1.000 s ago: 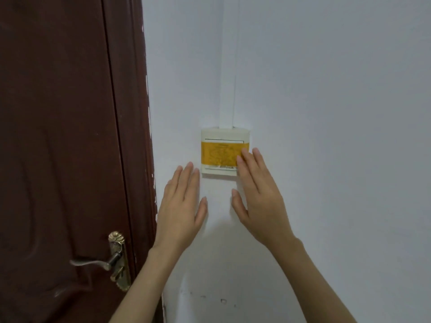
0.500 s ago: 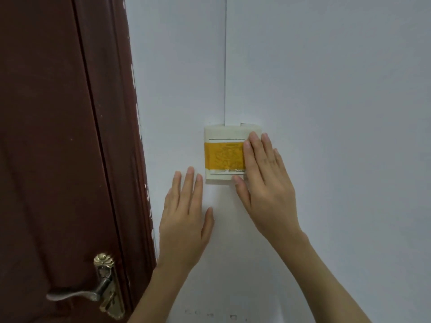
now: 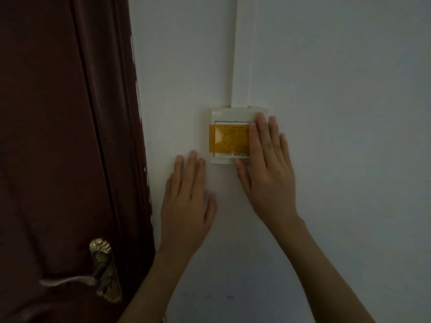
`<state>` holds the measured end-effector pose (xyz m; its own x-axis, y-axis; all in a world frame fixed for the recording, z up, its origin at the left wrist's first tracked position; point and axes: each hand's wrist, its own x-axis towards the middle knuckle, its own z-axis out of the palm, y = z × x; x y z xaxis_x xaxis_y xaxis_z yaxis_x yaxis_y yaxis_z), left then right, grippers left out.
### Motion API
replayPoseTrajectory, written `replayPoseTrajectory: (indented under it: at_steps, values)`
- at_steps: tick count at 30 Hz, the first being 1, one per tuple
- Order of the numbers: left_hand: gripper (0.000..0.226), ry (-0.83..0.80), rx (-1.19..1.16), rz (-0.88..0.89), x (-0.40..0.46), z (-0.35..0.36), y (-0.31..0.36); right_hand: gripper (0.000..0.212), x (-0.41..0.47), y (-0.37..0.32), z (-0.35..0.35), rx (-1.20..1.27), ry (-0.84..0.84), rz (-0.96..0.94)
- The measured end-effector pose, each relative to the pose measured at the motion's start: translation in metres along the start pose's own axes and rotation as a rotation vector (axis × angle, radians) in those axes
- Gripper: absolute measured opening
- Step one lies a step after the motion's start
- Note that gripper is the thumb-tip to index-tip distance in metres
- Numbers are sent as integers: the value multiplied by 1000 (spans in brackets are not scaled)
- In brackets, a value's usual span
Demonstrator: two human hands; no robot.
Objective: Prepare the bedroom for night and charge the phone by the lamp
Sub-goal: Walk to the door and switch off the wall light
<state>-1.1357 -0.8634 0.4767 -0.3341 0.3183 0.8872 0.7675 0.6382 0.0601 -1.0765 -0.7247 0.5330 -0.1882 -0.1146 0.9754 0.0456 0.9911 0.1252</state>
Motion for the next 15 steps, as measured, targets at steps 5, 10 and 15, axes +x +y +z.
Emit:
replayPoseTrajectory:
  at_steps: [5, 10, 15]
  values:
    - [61, -25, -9, 4, -2, -7, 2, 58, -3, -3, -9, 152, -84, 50]
    - [56, -31, -26, 13, -22, -22, 8, 53, -42, -24, -27, 337, -71, 206]
    - [55, -139, -59, -68, -91, -36, 7, 50, -129, -68, -38, 509, -252, 355]
